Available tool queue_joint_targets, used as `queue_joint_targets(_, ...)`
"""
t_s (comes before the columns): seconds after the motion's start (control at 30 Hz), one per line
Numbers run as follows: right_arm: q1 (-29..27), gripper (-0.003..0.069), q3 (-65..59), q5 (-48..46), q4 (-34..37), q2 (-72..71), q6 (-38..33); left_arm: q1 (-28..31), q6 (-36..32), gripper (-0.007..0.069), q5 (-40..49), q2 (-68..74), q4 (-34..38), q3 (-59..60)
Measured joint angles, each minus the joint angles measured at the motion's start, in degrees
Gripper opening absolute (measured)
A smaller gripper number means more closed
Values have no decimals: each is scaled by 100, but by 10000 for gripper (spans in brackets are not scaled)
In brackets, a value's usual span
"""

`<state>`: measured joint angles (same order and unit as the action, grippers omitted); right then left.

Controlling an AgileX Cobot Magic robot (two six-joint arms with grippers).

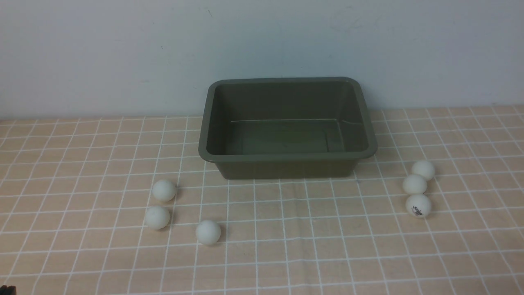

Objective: Put the table tennis balls into the box on the light coffee tablecloth.
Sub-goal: 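Reach for and grasp a ping pong ball on the table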

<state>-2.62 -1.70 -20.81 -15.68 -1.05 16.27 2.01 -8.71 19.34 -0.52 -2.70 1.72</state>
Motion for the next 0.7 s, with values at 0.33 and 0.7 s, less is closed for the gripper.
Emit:
queue_joint_targets(0.33,0,-18,0,0,5,0,-22,0,0,-69,0,0,-13,0)
queue_joint_targets(0.7,0,-18,-6,271,319,0,-26,0,1082,-69,0,0,1069,0)
